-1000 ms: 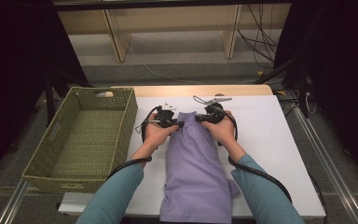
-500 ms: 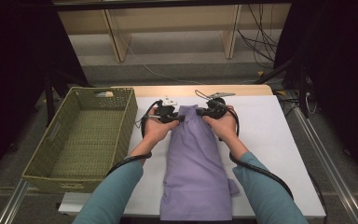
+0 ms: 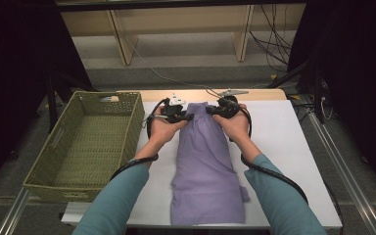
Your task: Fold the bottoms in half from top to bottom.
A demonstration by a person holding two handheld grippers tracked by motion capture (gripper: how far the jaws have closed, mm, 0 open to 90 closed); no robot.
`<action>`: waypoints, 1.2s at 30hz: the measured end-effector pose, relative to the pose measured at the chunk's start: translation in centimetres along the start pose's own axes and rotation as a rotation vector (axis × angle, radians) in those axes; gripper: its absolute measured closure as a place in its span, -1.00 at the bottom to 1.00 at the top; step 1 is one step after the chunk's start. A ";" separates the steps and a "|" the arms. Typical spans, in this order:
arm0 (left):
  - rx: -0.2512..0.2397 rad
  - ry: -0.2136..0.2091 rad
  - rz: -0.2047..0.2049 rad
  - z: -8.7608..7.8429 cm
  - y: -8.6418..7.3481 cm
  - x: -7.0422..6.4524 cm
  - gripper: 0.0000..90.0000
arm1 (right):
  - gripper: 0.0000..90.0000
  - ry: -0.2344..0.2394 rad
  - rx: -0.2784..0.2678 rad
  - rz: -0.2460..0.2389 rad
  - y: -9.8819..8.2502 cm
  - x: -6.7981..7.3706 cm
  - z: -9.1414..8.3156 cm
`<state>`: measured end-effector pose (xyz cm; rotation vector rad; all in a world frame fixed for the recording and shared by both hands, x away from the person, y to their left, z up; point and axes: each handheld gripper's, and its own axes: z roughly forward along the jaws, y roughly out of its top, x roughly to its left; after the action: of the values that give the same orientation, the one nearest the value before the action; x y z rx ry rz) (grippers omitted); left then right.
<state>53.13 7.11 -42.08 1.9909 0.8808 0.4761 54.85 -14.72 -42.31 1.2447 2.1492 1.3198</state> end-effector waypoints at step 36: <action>-0.066 0.020 0.030 -1.2 2.4 0.5 0.63 | 0.85 -0.017 -0.087 -0.042 2.6 0.3 -1.1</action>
<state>53.68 7.32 -39.37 1.9447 0.8384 0.5361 55.31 -14.63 -39.55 1.1670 2.0716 1.3650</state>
